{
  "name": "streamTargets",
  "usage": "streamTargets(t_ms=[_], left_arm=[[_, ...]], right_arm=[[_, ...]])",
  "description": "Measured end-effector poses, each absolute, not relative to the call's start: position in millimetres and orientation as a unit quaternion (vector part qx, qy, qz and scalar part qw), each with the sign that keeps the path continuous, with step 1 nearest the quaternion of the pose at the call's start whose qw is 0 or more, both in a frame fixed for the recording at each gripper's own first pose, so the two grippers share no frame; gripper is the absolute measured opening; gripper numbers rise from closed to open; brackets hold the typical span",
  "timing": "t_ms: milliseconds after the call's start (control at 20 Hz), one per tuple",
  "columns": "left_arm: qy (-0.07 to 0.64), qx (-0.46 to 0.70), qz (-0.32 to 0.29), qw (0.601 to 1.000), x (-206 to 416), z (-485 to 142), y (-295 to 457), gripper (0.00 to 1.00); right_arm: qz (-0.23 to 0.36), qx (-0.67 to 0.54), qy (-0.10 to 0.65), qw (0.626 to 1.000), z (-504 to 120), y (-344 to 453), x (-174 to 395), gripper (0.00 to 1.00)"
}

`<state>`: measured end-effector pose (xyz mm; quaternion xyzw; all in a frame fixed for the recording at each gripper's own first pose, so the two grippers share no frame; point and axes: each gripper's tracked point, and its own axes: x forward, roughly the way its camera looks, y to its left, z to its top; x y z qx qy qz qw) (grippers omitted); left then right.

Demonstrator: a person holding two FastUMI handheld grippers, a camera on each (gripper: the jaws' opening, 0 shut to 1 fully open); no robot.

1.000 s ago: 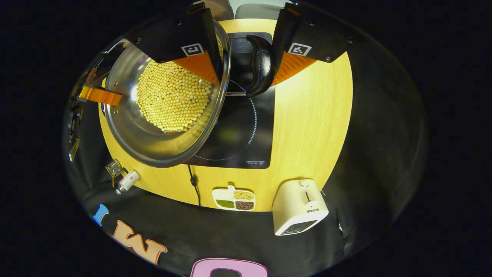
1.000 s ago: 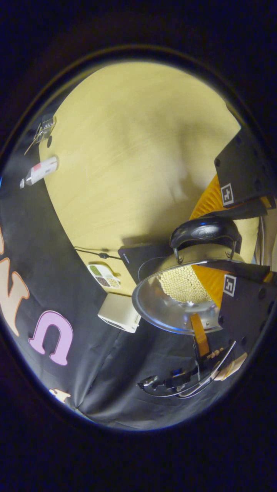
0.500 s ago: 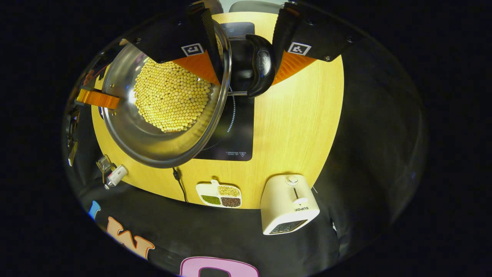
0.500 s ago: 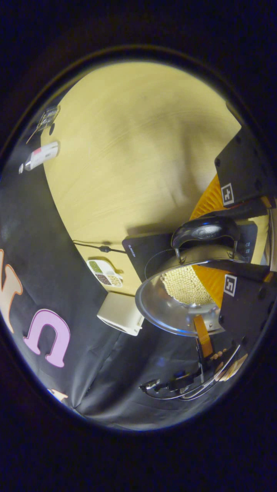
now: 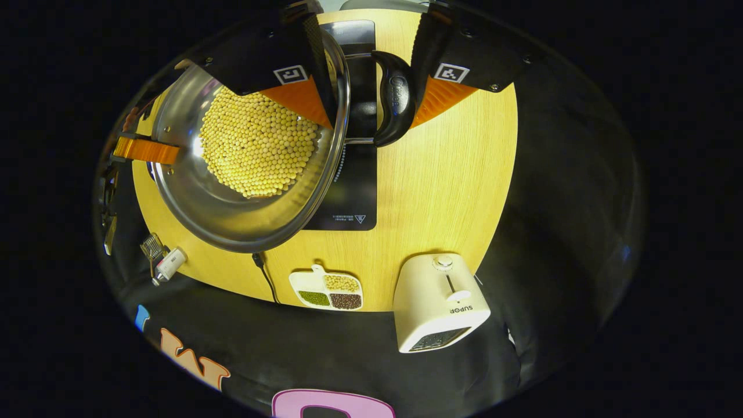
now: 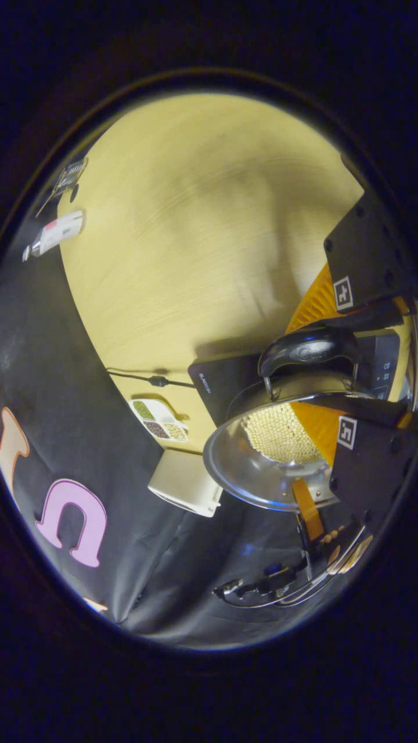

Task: First push the handle of the pot to place it horizontally, then grasp the pot with both hands and set it on the induction cooktop.

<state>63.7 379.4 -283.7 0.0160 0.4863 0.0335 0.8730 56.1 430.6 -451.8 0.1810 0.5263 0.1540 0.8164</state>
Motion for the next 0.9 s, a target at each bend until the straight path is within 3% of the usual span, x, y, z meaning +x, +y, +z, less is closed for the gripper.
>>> streamTargets(t_ms=[650, 700, 750, 800, 850, 900], left_arm=[[0.484, -0.003, 0.038, 0.874, 63, -292, 382, 0.68], [0.486, -0.006, 0.041, 0.873, 62, -293, 382, 0.68], [0.484, -0.009, 0.05, 0.874, 61, -293, 383, 0.69], [0.478, -0.012, 0.059, 0.876, 62, -291, 384, 0.72], [0.468, -0.004, 0.075, 0.88, 63, -285, 389, 0.74], [0.455, 0.009, 0.093, 0.886, 65, -279, 396, 0.82]], right_arm=[[0.152, 0.19, 0.523, 0.817, -455, 439, 66, 0.53], [0.154, 0.191, 0.525, 0.815, -456, 438, 66, 0.46], [0.157, 0.193, 0.526, 0.813, -456, 439, 64, 0.46], [0.167, 0.197, 0.527, 0.81, -453, 441, 63, 0.53], [0.169, 0.195, 0.522, 0.813, -446, 435, 62, 0.47], [0.169, 0.19, 0.514, 0.82, -446, 432, 67, 0.6]])
